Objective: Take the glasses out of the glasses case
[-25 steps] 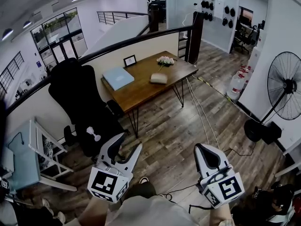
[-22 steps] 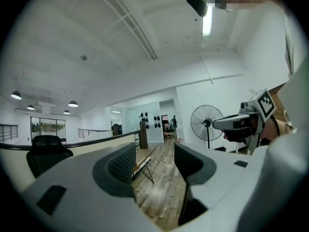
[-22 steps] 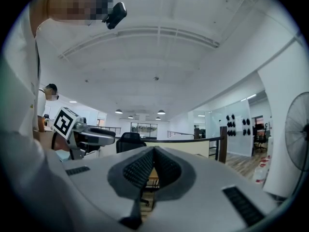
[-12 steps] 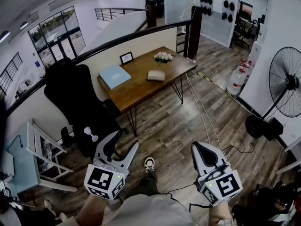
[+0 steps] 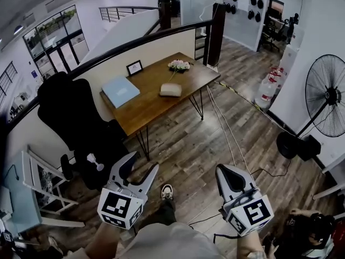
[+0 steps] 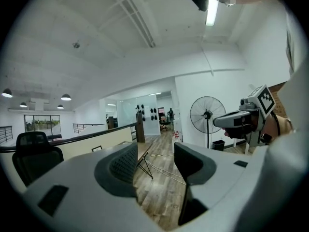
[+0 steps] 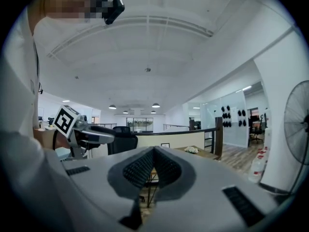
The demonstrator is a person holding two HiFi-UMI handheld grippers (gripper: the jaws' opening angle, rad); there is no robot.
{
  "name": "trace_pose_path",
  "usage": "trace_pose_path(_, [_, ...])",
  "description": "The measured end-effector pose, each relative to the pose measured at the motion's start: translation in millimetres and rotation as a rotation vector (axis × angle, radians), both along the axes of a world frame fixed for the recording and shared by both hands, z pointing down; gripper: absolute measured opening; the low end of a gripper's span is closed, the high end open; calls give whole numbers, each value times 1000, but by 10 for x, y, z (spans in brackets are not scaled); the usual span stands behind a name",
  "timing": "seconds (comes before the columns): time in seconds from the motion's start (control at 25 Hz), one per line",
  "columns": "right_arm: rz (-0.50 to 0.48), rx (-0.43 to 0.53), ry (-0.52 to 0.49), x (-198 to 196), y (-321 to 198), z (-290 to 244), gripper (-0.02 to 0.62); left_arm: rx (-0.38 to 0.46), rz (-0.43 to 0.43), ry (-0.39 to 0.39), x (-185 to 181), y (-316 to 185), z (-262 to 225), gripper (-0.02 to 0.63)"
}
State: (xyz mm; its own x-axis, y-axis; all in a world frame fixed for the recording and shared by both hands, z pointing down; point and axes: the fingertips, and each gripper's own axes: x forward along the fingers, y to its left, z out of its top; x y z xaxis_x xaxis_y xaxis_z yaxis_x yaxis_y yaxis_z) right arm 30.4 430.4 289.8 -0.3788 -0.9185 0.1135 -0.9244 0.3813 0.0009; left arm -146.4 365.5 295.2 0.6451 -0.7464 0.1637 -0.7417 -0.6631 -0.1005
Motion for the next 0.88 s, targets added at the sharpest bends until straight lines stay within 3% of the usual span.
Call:
trace_pose_path(0.28, [22,-60,13,84,-784,138,3,-39,25,8,109,-817,66,235])
trace_pose_path(0.88, [9,-153,35,-126,-3068,316,3,-101,58,-11,74,-3103,214,235])
